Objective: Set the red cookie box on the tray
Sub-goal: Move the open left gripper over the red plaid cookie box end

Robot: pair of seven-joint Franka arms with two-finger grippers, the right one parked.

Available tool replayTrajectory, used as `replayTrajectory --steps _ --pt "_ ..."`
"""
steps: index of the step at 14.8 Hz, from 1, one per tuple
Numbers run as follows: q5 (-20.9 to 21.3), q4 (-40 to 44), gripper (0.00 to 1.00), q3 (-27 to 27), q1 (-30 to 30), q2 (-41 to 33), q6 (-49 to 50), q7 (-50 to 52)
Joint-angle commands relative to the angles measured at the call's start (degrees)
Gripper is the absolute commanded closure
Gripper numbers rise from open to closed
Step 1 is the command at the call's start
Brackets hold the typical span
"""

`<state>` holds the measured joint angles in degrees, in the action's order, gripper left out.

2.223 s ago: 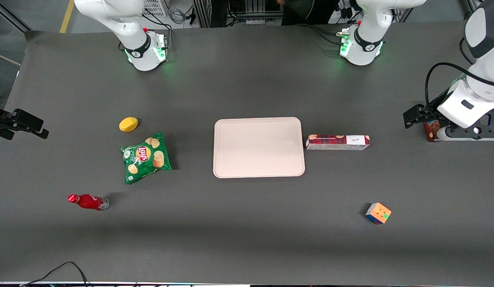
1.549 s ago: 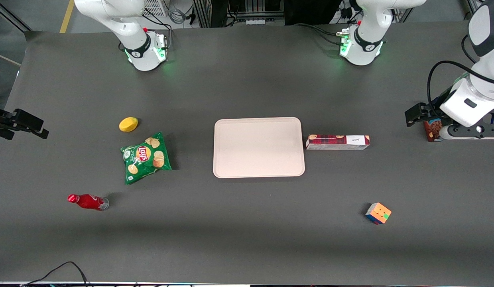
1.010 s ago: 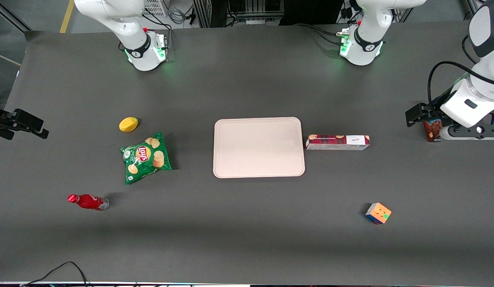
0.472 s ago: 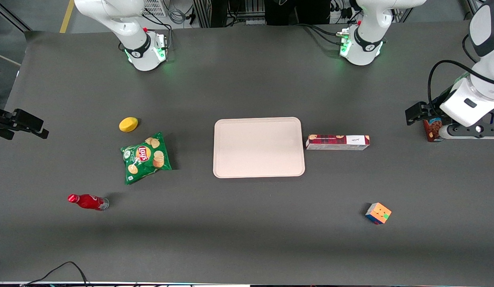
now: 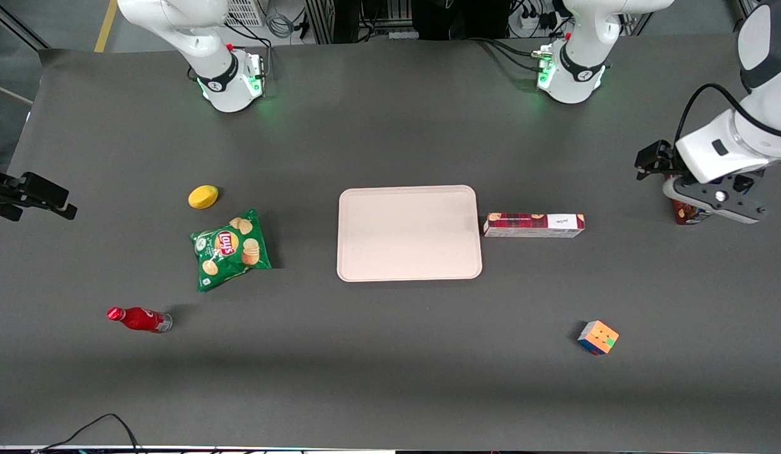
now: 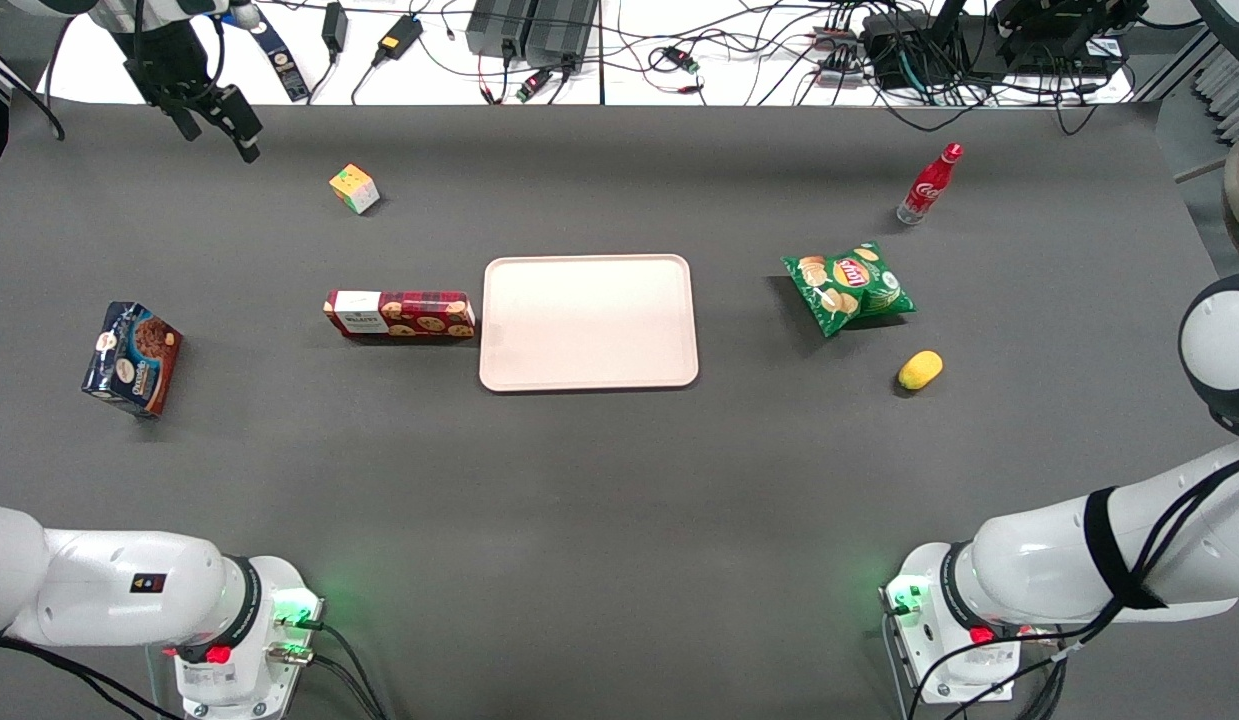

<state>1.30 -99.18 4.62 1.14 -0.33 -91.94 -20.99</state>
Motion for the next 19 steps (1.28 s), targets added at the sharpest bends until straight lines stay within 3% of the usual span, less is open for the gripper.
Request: replayTrajectory --steps 1,6,15,19 --pt "-0.3 0.3 0.00 2.5 -0.4 0.9 1.2 -15.8" --pt "1.2 -3.5 0.00 7.0 -0.4 0.4 -3.7 -26.4" --pt "1.2 -21.8 0.00 10.4 -0.3 -5.0 -26.0 -49.7" --pt "0.5 -26.9 0.00 10.7 -0.3 -5.7 -28.9 -51.6"
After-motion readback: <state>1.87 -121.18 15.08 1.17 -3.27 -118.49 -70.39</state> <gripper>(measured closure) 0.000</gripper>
